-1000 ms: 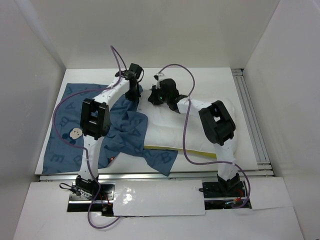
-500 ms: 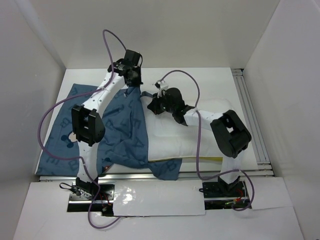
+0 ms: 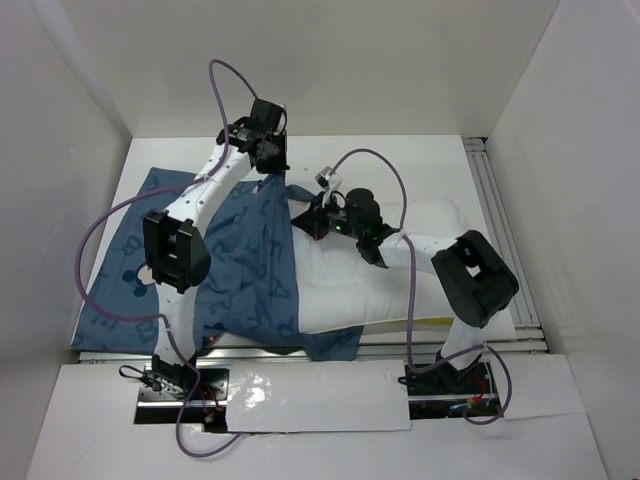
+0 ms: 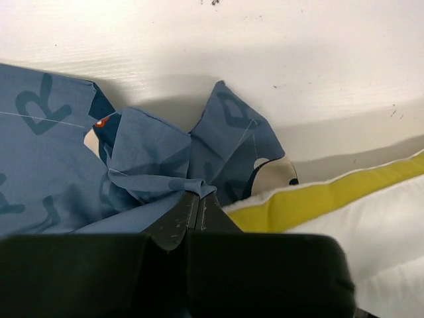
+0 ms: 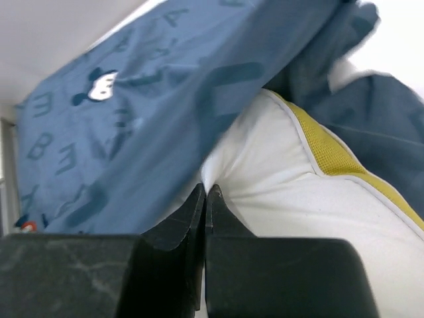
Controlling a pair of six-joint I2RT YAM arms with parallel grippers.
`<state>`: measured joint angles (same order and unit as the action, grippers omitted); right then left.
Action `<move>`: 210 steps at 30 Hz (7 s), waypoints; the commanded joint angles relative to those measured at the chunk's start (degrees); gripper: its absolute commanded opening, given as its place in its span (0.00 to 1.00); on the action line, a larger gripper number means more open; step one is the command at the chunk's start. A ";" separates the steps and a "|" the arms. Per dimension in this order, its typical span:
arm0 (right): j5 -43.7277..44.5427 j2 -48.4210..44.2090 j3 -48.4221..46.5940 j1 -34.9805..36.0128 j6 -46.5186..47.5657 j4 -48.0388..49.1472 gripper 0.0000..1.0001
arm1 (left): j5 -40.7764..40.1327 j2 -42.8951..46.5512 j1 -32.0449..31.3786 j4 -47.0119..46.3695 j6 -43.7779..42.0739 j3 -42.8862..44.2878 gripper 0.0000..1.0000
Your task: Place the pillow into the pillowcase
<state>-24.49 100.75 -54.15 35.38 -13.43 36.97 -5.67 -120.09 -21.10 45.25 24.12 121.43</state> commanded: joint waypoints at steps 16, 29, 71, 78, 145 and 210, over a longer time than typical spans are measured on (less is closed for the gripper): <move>2.94 17.10 -11.41 2.07 -7.04 16.63 0.00 | 15.77 11.02 -3.07 -8.34 -5.05 -1.62 0.00; 7.86 9.04 -7.55 -4.26 -17.07 8.25 0.63 | 11.13 1.00 -1.49 -1.66 -1.97 4.78 0.89; 38.38 -15.68 1.76 26.77 15.01 -48.32 1.00 | 3.83 62.71 -25.13 -30.74 35.47 -94.80 0.84; 30.82 -12.42 2.38 24.21 13.96 -42.52 0.62 | 2.68 54.01 -25.65 -31.48 36.53 -92.26 0.30; 7.64 -8.32 -17.90 -8.48 24.84 -43.91 0.96 | -21.49 2.34 -9.06 11.33 4.01 -2.53 0.93; -5.82 -5.11 -13.09 -9.36 13.88 -21.90 0.00 | -5.25 5.21 -11.15 -2.34 -5.22 -0.58 0.00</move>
<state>-26.02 97.95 -68.20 26.35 3.55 -0.19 -17.45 -119.42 -31.18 48.38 21.28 116.99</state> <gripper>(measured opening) 0.030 0.033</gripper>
